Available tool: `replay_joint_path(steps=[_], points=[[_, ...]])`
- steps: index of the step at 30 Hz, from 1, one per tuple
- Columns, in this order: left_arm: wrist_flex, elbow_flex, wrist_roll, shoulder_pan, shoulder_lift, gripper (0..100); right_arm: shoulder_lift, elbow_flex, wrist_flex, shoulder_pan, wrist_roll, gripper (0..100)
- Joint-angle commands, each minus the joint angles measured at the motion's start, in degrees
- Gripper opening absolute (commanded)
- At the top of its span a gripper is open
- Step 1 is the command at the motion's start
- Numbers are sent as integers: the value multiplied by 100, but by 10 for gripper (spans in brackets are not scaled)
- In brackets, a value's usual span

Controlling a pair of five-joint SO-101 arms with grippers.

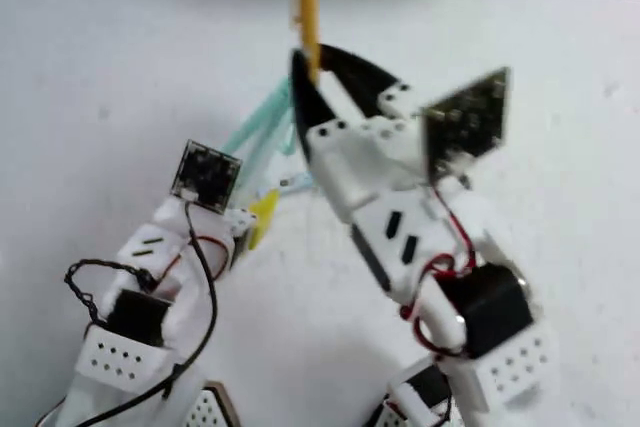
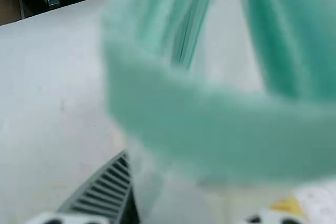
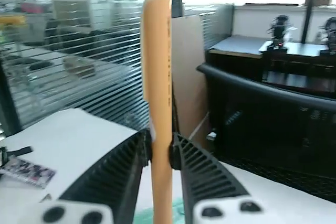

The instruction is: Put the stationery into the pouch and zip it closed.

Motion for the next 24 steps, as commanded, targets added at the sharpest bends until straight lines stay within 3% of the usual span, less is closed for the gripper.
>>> replay_joint_path(steps=[1, 11, 24], points=[[62, -35, -44, 171, -48, 249, 321, -211, -444, -347, -44, 17], [26, -35, -44, 163, -48, 249, 1130, -88, -576, -690, -53, 17], [26, -44, -44, 163, -48, 246, 497, 686, -31, -699, -44, 17]])
